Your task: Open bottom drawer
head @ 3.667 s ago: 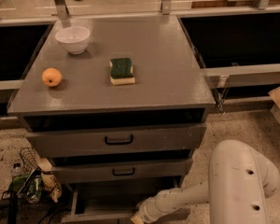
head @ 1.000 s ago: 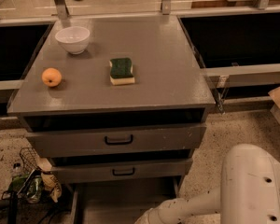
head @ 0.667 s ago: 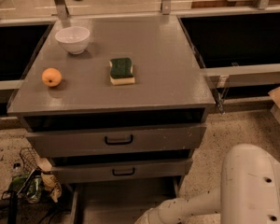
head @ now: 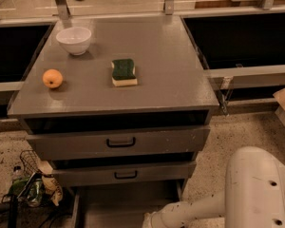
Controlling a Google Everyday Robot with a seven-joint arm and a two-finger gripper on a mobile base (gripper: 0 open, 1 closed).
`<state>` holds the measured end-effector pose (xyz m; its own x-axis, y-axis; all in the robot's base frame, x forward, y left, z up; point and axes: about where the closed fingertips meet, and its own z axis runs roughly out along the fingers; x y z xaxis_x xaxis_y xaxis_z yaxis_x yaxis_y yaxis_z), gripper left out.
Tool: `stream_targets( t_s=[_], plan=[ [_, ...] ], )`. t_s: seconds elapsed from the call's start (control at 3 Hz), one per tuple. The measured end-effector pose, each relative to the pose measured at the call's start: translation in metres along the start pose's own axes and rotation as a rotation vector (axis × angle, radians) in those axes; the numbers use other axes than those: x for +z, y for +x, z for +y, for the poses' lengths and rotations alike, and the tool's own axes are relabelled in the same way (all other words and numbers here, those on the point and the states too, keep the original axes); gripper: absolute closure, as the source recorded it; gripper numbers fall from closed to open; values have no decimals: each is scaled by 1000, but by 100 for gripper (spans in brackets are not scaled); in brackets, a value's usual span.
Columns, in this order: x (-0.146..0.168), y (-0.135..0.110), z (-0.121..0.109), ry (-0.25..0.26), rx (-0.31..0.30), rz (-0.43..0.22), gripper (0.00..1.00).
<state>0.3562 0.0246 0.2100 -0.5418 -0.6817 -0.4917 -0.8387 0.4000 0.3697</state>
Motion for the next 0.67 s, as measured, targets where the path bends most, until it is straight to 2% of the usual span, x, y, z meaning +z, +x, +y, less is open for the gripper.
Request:
stream_targets(
  t_s=[0.33,0.67],
  plan=[
    [4,6,0,-6,12,7,0],
    [27,40,0,-48,71,43,0]
  ],
)
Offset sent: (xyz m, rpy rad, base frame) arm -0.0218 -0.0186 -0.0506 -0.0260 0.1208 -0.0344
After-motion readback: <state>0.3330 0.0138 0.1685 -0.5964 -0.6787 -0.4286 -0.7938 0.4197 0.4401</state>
